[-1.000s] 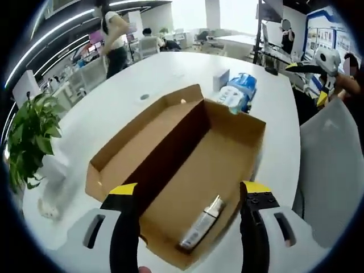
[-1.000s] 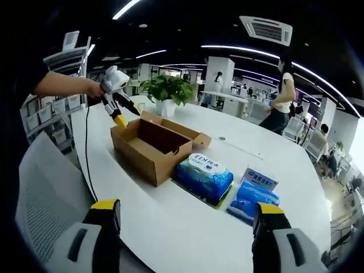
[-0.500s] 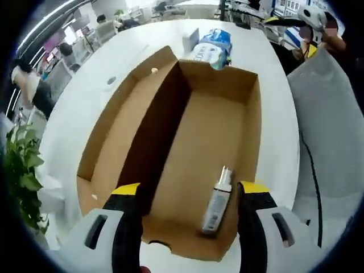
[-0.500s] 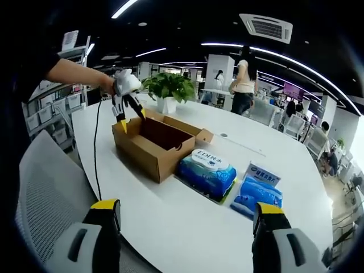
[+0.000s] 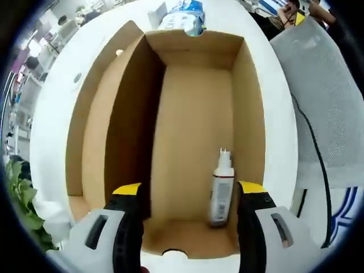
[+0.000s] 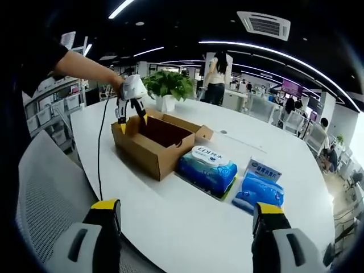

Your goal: Operate the shoe box by opening the lid, removing the specified soft item, and placing it in the target area until the item is outside and the box remains undamaged.

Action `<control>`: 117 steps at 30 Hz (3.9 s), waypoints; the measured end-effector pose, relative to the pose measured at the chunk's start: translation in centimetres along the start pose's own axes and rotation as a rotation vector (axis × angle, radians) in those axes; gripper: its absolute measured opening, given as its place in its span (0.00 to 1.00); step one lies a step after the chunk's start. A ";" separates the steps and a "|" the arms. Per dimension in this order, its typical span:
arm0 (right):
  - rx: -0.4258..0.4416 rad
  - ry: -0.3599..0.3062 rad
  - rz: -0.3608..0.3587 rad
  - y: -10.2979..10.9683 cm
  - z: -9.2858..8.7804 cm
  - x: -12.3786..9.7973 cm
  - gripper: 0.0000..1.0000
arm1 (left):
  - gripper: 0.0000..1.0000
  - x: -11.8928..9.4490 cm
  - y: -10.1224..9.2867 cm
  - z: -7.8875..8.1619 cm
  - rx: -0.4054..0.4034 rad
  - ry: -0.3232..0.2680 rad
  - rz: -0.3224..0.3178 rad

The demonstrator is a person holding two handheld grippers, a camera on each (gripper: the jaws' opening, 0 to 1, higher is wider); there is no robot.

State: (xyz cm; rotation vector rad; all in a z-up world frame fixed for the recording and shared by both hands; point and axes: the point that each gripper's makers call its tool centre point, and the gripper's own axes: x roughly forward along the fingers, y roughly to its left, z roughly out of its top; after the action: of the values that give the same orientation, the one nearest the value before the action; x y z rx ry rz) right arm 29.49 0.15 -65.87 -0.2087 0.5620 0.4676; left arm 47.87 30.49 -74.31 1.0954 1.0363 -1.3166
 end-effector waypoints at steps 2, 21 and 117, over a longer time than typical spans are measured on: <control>0.000 0.003 -0.002 0.0 -0.1 0.0 0.96 | 0.66 0.3 -0.4 -0.2 0.009 0.020 -0.024; 0.019 0.012 -0.034 -0.7 -0.6 -0.3 0.95 | 0.62 2.7 -1.4 -1.6 0.051 0.106 -0.091; -0.075 -0.103 0.093 2.9 3.6 1.9 0.82 | 0.19 -2.8 -2.1 2.1 -0.039 -0.139 0.013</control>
State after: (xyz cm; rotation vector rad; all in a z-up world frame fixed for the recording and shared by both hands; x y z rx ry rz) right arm 31.16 4.48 -64.16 -0.2291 0.4547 0.5870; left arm 45.63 29.07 -71.22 0.9657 0.9461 -1.3371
